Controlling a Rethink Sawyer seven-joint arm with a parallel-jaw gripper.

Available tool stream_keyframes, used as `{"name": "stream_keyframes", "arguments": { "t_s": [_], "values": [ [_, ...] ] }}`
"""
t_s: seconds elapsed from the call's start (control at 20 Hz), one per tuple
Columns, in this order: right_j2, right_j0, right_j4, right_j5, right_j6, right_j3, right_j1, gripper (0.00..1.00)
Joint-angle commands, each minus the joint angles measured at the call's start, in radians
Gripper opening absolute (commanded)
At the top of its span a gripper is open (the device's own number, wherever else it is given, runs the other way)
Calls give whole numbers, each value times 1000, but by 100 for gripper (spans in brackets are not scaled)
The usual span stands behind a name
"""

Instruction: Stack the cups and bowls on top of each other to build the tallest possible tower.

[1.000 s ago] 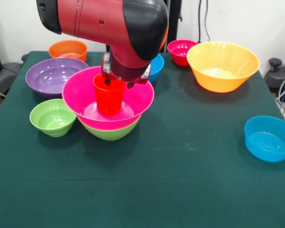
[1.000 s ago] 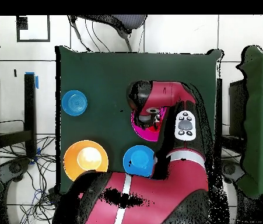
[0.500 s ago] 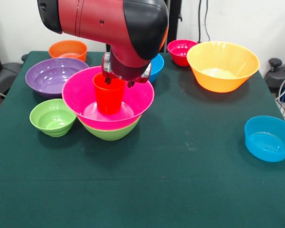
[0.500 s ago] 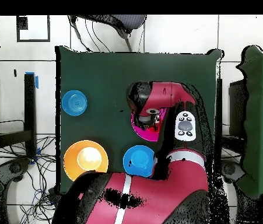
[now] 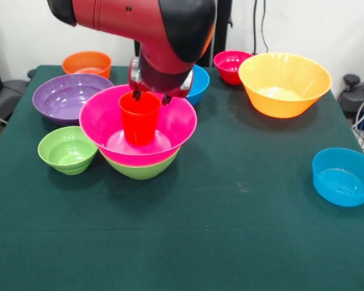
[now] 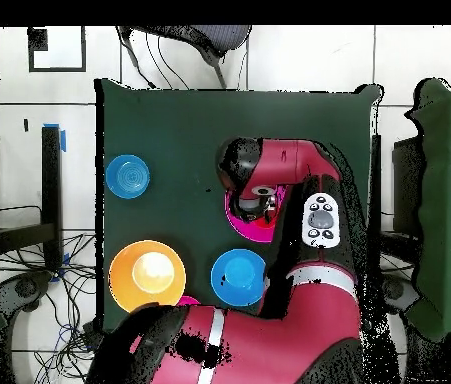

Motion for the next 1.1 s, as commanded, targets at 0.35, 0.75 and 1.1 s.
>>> {"name": "stream_keyframes", "arguments": {
  "t_s": [0.35, 0.75, 1.1],
  "values": [
    [65, 10, -29, -66, -2, 27, -23, 100],
    [67, 9, -14, -23, 0, 33, -40, 100],
    [101, -4, 56, 49, 14, 39, -45, 100]
  ]
}}
